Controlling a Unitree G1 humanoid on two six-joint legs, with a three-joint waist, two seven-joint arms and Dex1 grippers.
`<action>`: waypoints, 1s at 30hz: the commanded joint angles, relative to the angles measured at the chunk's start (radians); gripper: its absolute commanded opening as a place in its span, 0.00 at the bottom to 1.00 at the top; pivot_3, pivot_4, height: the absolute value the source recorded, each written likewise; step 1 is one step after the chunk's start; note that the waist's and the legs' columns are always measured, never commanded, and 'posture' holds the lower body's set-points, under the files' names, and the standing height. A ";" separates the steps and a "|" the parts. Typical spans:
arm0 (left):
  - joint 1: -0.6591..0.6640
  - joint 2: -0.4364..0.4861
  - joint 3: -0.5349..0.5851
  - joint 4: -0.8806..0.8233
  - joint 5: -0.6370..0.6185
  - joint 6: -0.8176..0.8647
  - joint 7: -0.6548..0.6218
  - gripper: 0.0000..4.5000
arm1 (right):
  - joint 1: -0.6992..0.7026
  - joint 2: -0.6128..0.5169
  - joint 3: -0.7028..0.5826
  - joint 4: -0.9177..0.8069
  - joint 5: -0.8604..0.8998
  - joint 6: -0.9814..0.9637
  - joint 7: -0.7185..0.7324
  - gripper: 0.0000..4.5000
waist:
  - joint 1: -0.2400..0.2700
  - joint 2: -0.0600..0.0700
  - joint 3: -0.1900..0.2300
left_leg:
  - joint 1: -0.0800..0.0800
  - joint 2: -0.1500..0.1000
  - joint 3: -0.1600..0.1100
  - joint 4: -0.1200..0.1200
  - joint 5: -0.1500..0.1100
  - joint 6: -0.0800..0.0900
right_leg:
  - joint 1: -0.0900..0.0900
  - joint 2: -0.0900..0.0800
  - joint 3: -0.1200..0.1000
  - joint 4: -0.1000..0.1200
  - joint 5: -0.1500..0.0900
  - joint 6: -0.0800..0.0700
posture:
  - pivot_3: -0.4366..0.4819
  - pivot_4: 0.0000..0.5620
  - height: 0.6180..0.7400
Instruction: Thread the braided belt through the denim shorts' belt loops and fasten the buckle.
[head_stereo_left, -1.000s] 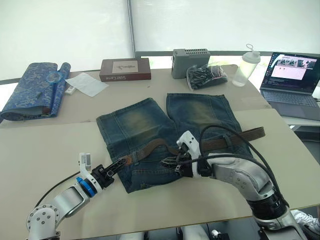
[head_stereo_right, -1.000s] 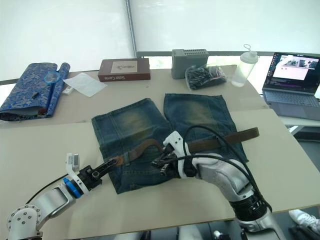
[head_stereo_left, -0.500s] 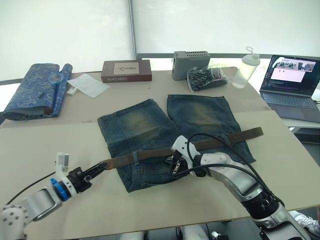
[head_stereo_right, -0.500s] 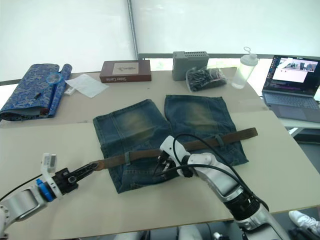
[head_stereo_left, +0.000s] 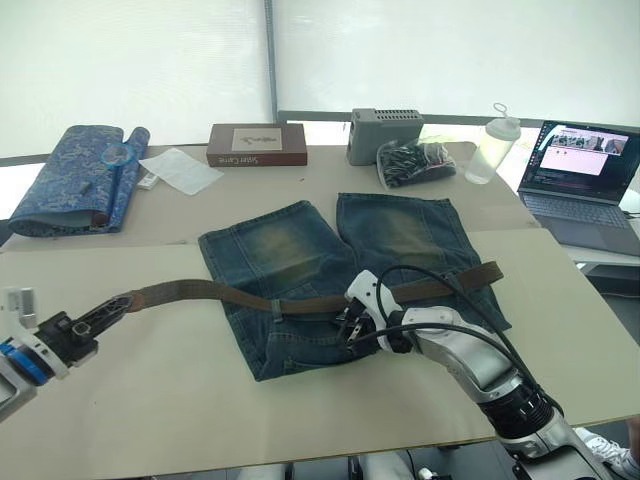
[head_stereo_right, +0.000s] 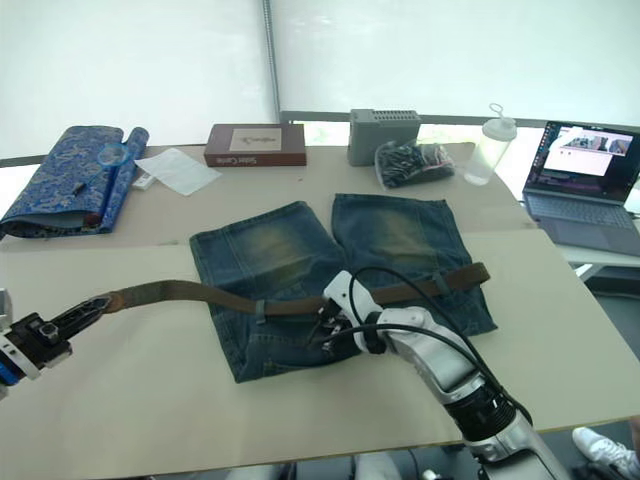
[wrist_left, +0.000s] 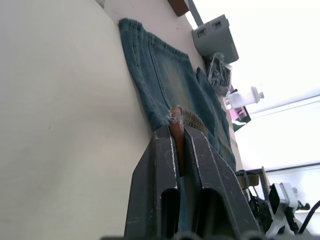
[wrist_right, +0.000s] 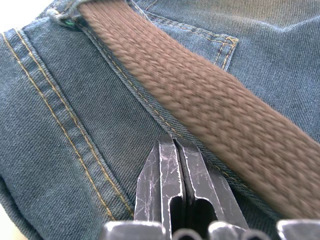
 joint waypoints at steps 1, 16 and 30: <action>0.015 0.027 0.067 0.027 0.042 -0.006 -0.035 0.00 | 0.041 -0.018 0.006 0.077 -0.044 0.090 -0.032 0.00 | 0.000 0.000 0.000 | 0.000 0.000 0.000 0.000 0.000 0.000 | 0.000 0.000 0.000 0.000 0.000 0.000 | 0.48 0.27 1.00; -0.159 -0.026 0.251 0.183 0.156 -0.195 0.094 0.00 | 0.032 -0.005 -0.015 0.095 -0.050 0.105 -0.040 0.00 | 0.007 -0.005 -0.003 | 0.000 0.000 -0.001 0.000 -0.001 -0.002 | 0.000 -0.001 0.000 0.000 0.000 0.000 | 0.48 0.27 1.00; -0.061 0.027 0.017 -0.085 0.242 -0.007 -0.130 0.00 | 0.084 -0.084 -0.204 -0.179 0.221 0.098 0.185 0.58 | 0.016 -0.004 0.001 | -0.009 -0.001 -0.001 0.000 -0.001 0.001 | -0.002 -0.001 0.001 -0.005 0.001 0.002 | 0.48 0.27 1.00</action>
